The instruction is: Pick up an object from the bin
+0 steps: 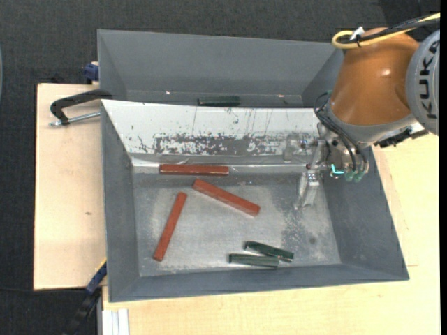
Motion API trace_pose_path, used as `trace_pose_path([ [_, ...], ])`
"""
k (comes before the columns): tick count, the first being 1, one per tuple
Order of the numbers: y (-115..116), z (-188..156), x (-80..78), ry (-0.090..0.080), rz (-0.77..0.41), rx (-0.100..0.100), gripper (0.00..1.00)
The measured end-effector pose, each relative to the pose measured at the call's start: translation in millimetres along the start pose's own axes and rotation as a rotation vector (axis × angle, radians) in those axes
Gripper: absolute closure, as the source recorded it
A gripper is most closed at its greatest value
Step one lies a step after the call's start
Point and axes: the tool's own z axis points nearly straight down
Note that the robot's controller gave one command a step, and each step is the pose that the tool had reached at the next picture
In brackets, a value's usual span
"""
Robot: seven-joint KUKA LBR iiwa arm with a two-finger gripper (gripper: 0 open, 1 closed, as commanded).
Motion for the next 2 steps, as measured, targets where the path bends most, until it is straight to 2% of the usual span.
trace_pose_path([
  [1, 0.0, -4.3, -1.6, -0.008, -0.001, 0.001, 0.0],
  [2, 20.0, 46.3, 0.9, -0.014, 0.01, 0.001, 0.0],
])
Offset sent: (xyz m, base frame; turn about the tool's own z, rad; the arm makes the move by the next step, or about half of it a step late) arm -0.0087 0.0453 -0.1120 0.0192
